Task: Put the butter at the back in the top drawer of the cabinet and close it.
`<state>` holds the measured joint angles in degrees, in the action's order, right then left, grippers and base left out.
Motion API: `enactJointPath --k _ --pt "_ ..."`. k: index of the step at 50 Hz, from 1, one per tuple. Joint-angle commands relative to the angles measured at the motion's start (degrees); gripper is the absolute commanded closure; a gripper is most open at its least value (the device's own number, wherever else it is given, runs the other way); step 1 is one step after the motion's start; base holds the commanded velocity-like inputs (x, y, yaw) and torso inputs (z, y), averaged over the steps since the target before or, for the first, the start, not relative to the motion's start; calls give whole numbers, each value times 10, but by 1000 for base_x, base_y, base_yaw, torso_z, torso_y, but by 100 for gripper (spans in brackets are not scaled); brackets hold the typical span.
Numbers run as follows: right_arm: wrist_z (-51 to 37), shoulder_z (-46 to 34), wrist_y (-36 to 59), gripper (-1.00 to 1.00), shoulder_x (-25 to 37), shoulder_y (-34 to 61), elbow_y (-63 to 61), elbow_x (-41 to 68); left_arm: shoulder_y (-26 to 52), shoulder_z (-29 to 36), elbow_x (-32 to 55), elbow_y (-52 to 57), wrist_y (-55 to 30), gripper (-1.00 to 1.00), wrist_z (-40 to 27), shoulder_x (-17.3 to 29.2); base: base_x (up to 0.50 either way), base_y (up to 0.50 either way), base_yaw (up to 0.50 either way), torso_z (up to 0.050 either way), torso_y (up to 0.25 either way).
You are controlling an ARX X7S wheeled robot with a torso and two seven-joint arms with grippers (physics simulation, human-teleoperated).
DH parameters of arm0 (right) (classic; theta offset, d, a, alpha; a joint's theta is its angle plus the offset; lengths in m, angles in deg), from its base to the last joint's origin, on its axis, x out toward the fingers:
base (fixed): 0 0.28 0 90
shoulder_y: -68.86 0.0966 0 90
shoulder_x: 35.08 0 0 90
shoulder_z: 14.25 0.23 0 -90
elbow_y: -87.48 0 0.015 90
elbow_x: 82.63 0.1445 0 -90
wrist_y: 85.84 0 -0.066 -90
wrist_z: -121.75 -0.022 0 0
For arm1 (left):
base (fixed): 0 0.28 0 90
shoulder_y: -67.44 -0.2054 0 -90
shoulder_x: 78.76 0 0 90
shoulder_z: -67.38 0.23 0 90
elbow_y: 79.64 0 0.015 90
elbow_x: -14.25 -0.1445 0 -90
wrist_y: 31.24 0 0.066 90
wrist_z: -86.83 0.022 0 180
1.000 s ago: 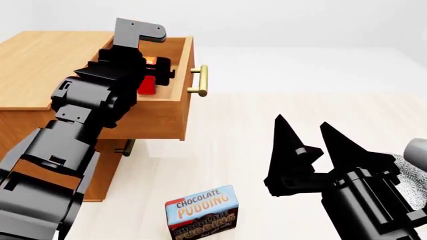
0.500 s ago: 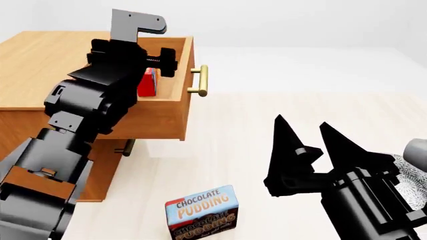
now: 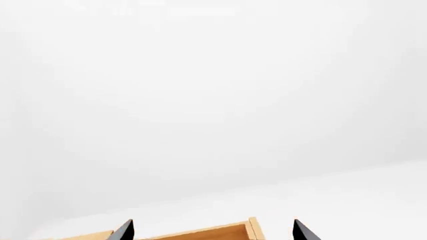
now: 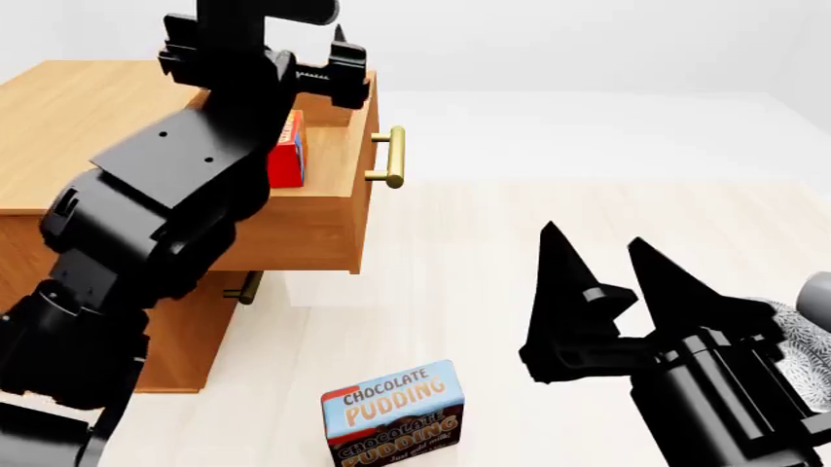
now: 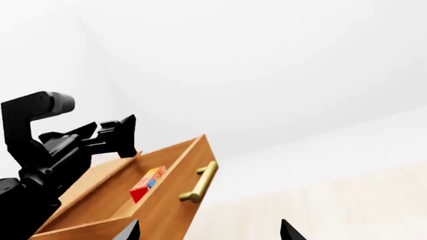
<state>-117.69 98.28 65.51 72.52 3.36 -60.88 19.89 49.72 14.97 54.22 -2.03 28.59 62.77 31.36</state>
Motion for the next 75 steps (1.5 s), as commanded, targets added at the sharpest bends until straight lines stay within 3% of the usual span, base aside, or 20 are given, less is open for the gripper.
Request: enactJointPath --k 1,10,17,27,40,54,75 --pt "6 19 -2 -100 3 -4 -3 3 -36 2 32 155 -11 -100 -23 19 0 0 0 0 0" --pt "-6 22 -2 -100 7 4 -5 16 -62 16 65 269 -17 -100 -40 -1 0 0 0 0 0" --pt "-8 28 -1 -100 9 3 -7 24 -70 43 61 301 -16 -100 -63 -48 0 0 0 0 0" --pt "-18 57 -6 -100 21 0 -13 62 -117 115 13 313 5 -100 -83 -99 0 0 0 0 0" --pt "-25 95 18 -100 9 1 -12 92 -141 178 -30 320 12 -100 -96 -123 0 0 0 0 0" --pt "-25 113 41 -100 -7 2 -8 100 -159 208 -49 291 33 -100 -84 -127 0 0 0 0 0" --pt "-44 121 43 -100 -5 10 -5 123 -198 165 -20 153 44 -100 -105 -128 0 0 0 0 0"
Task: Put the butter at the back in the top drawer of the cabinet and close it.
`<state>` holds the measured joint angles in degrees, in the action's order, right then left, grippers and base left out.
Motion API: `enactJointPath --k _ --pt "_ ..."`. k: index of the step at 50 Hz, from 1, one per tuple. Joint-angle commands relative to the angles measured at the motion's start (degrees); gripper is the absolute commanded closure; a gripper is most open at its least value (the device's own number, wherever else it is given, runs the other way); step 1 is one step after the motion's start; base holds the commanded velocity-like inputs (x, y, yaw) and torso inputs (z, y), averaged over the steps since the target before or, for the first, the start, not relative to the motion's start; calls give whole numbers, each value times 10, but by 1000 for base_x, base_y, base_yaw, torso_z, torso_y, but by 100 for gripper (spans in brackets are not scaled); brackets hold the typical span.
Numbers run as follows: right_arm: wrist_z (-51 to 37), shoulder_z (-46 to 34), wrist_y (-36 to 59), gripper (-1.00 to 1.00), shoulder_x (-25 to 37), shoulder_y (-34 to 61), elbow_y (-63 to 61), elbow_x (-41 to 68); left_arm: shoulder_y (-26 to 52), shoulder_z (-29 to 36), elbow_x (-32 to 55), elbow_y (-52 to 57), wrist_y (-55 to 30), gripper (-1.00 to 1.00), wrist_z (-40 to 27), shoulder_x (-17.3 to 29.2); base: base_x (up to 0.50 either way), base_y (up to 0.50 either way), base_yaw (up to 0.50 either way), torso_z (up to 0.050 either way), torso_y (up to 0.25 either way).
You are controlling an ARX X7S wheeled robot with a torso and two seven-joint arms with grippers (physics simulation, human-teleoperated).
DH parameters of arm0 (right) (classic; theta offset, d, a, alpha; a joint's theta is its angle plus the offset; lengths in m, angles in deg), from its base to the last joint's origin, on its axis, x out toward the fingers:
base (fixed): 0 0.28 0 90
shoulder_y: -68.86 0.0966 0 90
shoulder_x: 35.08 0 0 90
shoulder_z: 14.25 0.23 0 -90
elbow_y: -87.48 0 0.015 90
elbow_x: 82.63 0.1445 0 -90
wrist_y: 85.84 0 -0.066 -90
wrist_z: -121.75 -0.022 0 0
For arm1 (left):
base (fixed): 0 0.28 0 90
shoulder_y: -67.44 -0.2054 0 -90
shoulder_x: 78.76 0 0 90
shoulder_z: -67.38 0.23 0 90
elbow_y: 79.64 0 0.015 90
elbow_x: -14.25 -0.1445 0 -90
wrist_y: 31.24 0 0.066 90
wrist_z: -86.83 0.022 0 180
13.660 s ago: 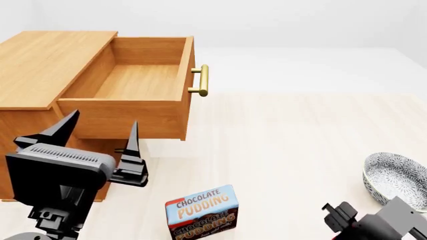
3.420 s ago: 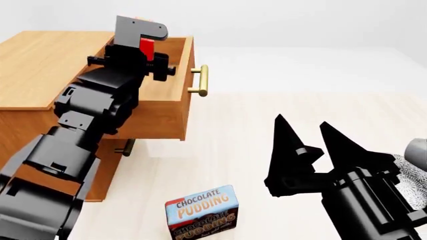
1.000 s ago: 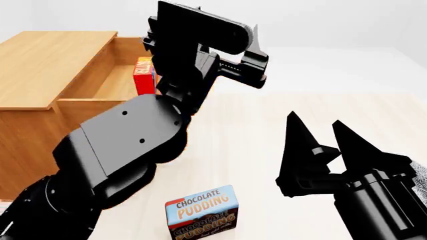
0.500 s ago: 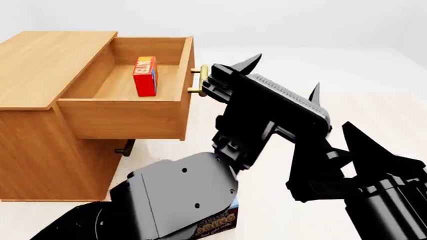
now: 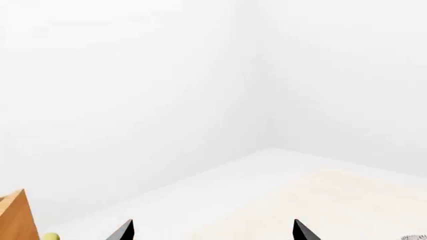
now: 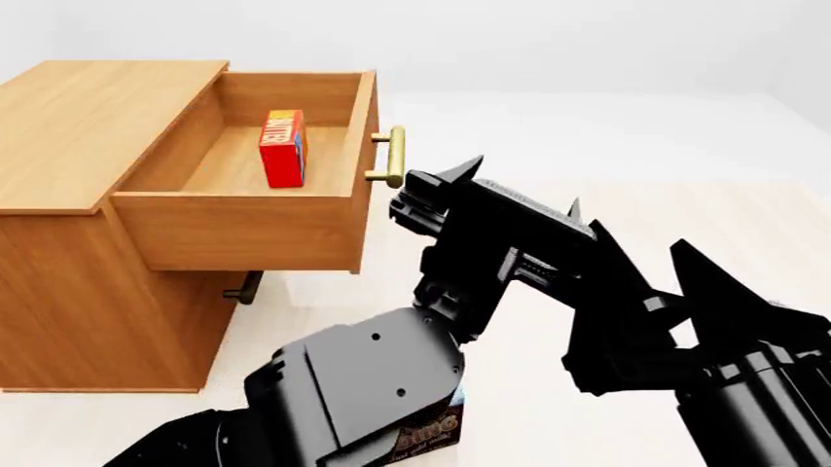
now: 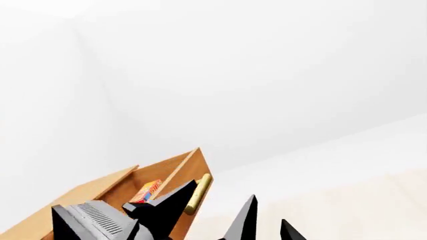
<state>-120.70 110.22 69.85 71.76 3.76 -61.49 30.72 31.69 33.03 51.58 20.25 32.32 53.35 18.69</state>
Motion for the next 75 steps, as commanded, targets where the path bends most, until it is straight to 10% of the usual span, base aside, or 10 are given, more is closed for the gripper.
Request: enactJointPath --k 1,75 --pt "-17 1 -1 -100 4 7 0 17 -18 -18 6 -79 10 -100 -10 -2 0 0 0 0 0" --pt "-17 14 59 -100 -39 15 10 15 25 -117 -14 -328 85 -100 -20 77 2 0 0 0 0"
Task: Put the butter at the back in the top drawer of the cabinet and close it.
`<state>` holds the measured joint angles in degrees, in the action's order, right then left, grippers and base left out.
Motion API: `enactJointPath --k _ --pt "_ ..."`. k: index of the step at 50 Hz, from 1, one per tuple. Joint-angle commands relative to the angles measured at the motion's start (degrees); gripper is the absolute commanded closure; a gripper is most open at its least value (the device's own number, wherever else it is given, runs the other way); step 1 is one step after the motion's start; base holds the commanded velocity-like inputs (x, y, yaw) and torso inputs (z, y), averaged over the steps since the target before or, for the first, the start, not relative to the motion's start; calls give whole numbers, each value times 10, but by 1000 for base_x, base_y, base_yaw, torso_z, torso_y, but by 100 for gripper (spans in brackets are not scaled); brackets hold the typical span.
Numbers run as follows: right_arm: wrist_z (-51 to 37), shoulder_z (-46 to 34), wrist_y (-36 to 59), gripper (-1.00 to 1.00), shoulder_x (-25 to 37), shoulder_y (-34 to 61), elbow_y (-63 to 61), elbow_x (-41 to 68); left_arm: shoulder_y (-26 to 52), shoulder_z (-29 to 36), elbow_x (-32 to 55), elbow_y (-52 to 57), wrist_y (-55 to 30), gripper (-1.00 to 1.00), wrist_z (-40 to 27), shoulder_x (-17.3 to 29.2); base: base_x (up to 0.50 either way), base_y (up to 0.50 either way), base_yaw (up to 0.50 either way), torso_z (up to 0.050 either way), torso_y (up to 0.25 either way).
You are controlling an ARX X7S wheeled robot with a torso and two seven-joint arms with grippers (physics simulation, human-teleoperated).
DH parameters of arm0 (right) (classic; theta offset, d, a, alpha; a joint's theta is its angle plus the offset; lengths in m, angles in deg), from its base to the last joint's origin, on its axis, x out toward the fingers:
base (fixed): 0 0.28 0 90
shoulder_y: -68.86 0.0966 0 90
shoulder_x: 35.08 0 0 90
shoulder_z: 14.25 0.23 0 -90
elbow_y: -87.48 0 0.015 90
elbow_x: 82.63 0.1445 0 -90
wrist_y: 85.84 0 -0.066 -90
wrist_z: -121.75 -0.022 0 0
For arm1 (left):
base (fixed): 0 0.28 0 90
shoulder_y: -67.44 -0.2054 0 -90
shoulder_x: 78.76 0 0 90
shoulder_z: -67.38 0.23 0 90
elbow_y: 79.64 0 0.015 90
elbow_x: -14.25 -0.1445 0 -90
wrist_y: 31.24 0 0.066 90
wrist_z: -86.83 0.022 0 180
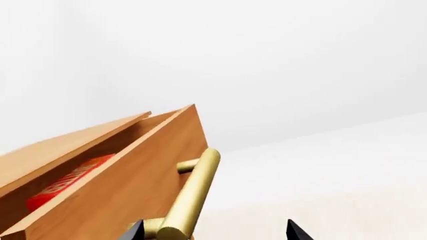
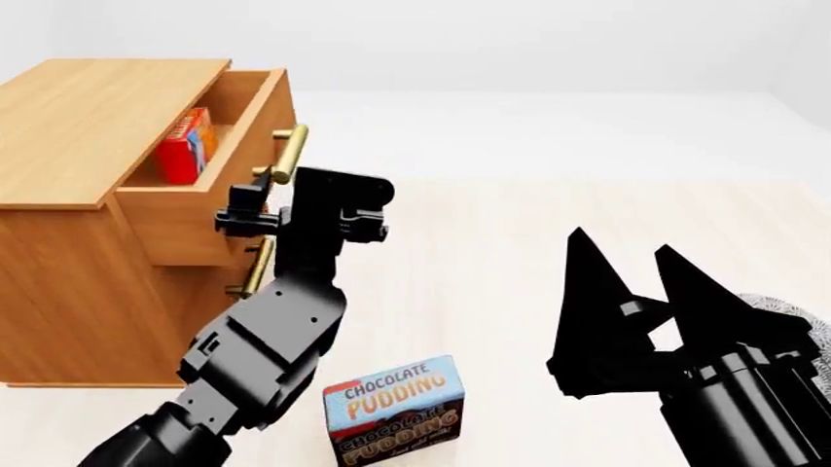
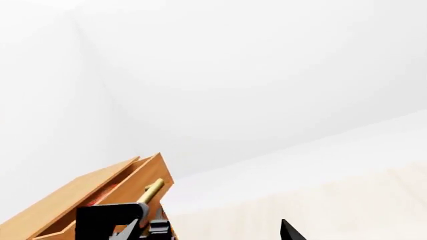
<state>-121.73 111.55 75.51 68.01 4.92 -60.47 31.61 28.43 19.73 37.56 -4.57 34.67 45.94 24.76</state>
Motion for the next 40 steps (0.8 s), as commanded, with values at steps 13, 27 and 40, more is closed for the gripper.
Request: enactJointPath --k 13,27,40 --pt "-4 -5 11 -100 -7 8 4 -2 80 5 113 -157 82 -100 59 17 13 0 -7 0 0" --pt "5 -4 18 -100 -17 5 4 -14 92 4 96 -194 96 -100 62 36 11 0 -8 1 0" --pt "6 -10 20 -100 -22 5 3 -20 101 -7 95 -234 110 -100 67 45 1 0 -1 0 0"
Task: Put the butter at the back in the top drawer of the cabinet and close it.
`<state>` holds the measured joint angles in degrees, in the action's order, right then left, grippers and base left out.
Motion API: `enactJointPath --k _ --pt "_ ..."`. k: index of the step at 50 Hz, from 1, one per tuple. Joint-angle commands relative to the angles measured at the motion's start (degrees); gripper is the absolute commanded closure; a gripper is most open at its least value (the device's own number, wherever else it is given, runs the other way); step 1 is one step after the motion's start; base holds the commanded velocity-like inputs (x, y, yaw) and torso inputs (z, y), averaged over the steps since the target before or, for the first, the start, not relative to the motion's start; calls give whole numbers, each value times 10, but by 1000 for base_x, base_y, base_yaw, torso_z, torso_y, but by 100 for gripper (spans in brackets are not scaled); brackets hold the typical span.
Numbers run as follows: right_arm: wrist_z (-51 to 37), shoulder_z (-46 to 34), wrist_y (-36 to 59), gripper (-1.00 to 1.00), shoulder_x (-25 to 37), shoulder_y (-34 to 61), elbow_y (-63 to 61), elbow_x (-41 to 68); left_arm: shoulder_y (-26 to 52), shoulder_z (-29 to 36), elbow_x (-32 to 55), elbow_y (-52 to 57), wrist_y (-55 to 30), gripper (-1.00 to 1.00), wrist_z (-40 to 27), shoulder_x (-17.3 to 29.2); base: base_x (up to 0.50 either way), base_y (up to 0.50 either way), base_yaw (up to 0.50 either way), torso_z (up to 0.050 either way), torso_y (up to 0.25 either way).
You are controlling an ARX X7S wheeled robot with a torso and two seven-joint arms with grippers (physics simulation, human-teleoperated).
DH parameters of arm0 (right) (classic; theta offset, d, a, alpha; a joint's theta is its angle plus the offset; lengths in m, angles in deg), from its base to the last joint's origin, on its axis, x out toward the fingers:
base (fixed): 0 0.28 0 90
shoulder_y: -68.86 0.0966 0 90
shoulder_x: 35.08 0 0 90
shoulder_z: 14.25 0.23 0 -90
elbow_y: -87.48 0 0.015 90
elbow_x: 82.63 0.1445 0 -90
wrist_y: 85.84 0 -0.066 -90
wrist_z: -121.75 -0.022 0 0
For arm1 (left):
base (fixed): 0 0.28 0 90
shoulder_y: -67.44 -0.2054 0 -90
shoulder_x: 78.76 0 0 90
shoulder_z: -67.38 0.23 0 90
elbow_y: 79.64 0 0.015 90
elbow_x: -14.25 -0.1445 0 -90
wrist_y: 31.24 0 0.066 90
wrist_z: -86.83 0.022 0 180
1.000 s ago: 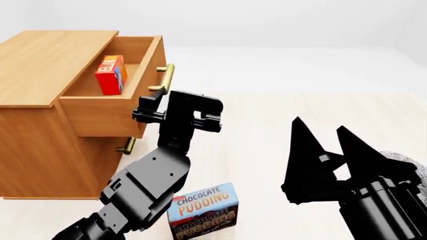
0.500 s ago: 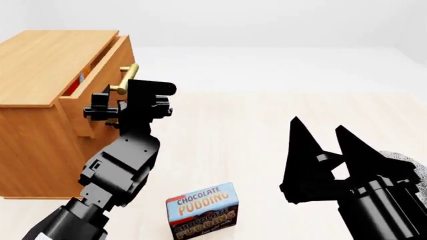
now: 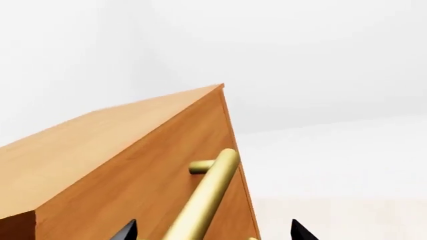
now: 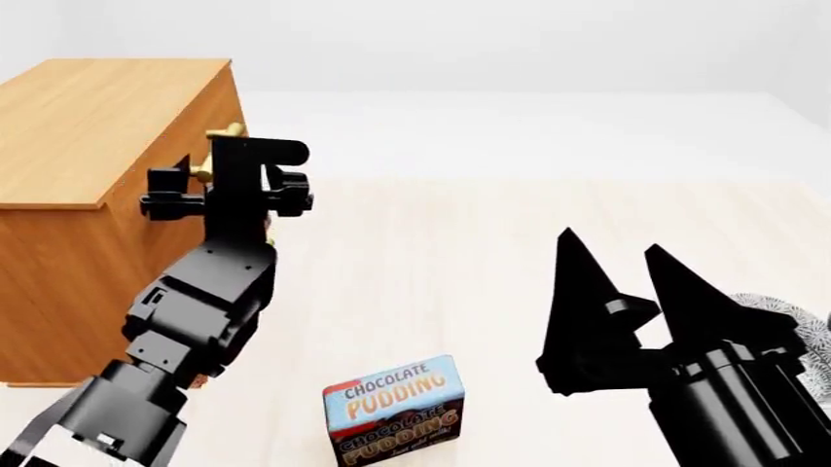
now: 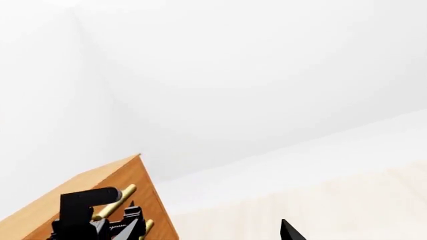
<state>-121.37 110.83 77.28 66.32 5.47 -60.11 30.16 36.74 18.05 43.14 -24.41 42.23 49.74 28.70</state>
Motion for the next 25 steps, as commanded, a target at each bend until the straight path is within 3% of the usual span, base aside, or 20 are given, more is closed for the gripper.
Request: enactJointPath --k 1,11,25 --pt "3 -3 4 -100 -6 -1 -1 -7 17 9 41 -30 32 -100 29 8 0 0 0 0 0" --pt "7 -3 6 -100 -8 -2 -1 -12 -17 17 74 125 -15 -100 40 62 0 0 0 0 0" --pt "-6 -11 -2 -100 0 6 -1 -6 -89 14 148 497 -103 -100 -22 205 0 0 0 0 0"
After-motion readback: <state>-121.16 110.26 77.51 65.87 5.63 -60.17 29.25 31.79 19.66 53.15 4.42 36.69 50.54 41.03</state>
